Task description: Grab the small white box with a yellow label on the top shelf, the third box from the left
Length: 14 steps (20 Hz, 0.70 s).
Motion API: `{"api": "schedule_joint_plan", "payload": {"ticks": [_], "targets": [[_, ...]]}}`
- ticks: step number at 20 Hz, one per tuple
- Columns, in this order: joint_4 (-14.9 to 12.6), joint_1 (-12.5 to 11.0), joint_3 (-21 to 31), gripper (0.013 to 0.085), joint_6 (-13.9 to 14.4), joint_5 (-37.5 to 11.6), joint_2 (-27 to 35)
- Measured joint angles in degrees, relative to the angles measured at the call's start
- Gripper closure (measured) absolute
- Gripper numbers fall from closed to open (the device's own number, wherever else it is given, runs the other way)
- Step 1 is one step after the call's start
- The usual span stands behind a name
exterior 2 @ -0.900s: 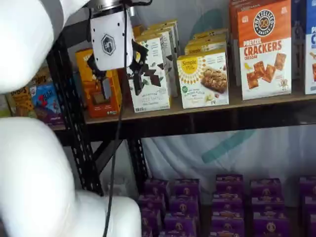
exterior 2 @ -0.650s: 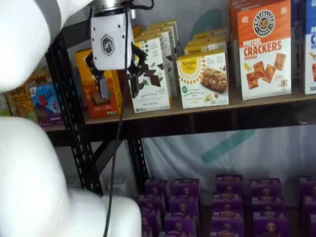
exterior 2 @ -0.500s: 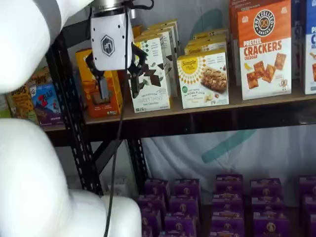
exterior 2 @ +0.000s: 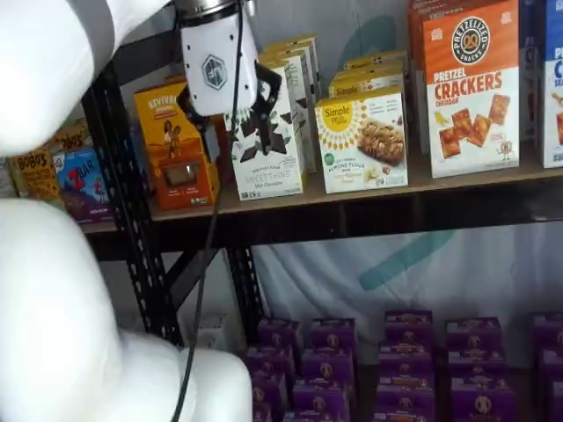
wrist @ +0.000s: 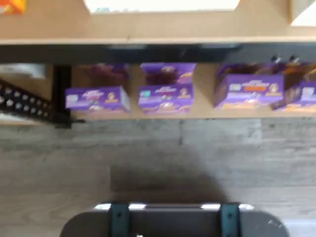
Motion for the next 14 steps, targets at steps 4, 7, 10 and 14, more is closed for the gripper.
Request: {"api": "schedule_joint_plan", "payload": {"ticks": [4, 7, 10, 14], "targets": [[-0.8, -4.3, -1.6, 0.0130, -4.5, -4.1, 4.4], [-0.7, -7.3, -3.2, 0.0130, -7.5, -6.6, 7.7], [0.2, -10.2, -5.2, 0.0130, -10.2, -8.1, 11.3], [1.0, -12.5, -6.9, 0.0130, -12.5, -9.3, 14.2]]}}
